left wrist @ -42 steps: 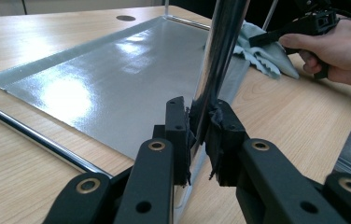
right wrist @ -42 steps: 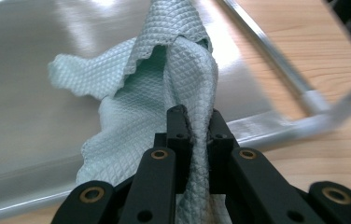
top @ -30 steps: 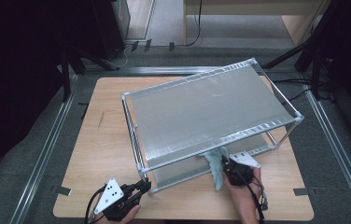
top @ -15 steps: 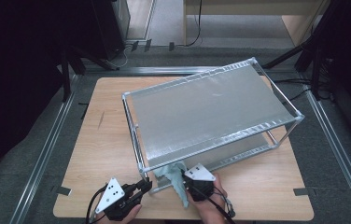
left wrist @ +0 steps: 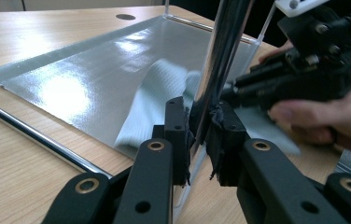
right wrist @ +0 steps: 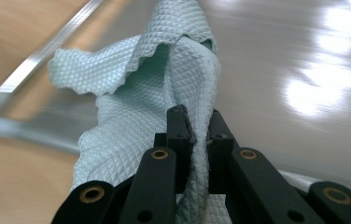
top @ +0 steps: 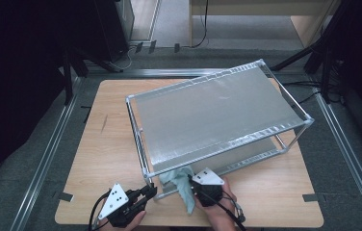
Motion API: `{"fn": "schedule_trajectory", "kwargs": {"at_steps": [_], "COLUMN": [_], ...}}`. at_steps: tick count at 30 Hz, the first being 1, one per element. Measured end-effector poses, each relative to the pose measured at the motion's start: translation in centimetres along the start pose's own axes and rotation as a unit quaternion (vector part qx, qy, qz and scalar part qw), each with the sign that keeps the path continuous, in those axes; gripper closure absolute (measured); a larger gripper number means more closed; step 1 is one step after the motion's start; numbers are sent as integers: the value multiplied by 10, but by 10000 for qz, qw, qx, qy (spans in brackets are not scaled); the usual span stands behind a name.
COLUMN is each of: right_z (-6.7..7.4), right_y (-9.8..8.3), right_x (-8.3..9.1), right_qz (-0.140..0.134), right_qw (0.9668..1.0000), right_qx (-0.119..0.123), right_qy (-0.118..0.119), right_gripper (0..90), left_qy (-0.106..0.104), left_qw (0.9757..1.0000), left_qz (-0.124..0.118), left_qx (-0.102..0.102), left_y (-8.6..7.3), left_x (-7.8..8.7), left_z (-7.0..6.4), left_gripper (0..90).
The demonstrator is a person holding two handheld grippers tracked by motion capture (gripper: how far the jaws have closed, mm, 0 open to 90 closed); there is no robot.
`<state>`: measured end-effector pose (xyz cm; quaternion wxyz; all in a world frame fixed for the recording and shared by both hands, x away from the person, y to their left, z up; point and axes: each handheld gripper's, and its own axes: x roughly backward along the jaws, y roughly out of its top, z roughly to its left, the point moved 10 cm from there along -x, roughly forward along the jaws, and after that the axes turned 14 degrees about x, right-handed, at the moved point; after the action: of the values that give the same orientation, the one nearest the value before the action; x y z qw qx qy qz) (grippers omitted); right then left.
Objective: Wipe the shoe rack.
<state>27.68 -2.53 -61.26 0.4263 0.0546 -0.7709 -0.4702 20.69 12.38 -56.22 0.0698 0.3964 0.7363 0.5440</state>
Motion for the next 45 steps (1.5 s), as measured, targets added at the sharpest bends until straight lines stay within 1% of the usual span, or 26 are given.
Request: {"fn": "schedule_trajectory", "kwargs": {"at_steps": [2,4,6,7,8,9,12,14,15,16,17,18,20,21,23,24,26,27,28,29,30,33,35,39,43,45], "right_z": [-16,-38,-67,-77,-97,-109,-156,-183,-198,-205,-217,-227,-237,-239,-237,-234,-222,-216,-206,-200,-188,-159,-132,-89,-51,-35], "right_y": [-6,-15,-26,-30,-39,-44,-66,-79,-87,-92,-100,-107,-117,-121,-120,-118,-110,-105,-99,-95,-88,-72,-59,-38,-23,-16], "right_x": [3,8,16,19,25,30,51,66,75,79,84,87,87,84,80,78,71,67,61,58,52,40,30,16,6,2], "right_qz": [56,126,249,295,363,397,487,509,527,547,593,700,844,875,885,870,784,767,756,742,715,642,603,523,411,389], "right_qw": [9998,9989,9967,9956,9929,9909,9805,9703,9637,9598,9536,9494,9436,9426,9442,9463,9538,9579,9632,9658,9701,9782,9849,9929,9969,9981], "right_qx": [-80,-259,-438,-527,-681,-790,-1150,-1499,-1661,-1759,-1858,-1820,-1893,-2011,-1931,-1933,-1920,-1824,-1679,-1616,-1519,-1319,-1080,-682,-468,-289], "right_qy": [-160,-370,-630,-715,-904,-1015,-1520,-1829,-2023,-2120,-2293,-2461,-2583,-2518,-2520,-2441,-2174,-2080,-1958,-1889,-1754,-1469,-1210,-826,-490,-370], "right_gripper": [837,836,836,836,836,836,836,835,834,833,829,827,828,829,833,834,835,835,835,836,835,835,836,836,836,836], "left_qy": [1,-2,1,0,1,0,2,2,2,6,8,10,19,22,28,26,23,7,-15,-57,-85,-176,-240,-312,-311,-352], "left_qw": [10000,10000,10000,10000,10000,10000,10000,10000,10000,10000,10000,10000,10000,10000,10000,10000,10000,10000,9999,9999,9998,9996,9993,9990,9991,9990], "left_qz": [1,4,5,5,7,7,9,8,9,6,5,8,7,3,-1,-3,-8,11,25,58,60,108,139,163,120,119], "left_qx": [-2,-6,-8,-2,-3,-4,-7,-9,-9,-6,-6,-6,-17,-14,-12,-18,-56,-96,-108,-151,-163,-205,-238,-261,-252,-259], "left_y": [0,0,0,0,0,0,0,0,0,0,0,0,0,0,0,0,0,0,0,-1,-1,-3,-4,-5,-6,-6], "left_x": [0,0,0,0,0,0,0,0,0,0,0,0,0,0,-1,-1,-3,-4,-5,-7,-8,-12,-16,-20,-25,-28], "left_z": [0,0,0,0,0,0,0,0,0,0,0,0,0,0,0,0,-1,-2,-4,-7,-9,-16,-21,-27,-32,-35], "left_gripper": [792,792,792,791,792,792,792,792,792,792,792,792,793,793,793,794,795,797,798,799,800,800,800,801,800,801]}}
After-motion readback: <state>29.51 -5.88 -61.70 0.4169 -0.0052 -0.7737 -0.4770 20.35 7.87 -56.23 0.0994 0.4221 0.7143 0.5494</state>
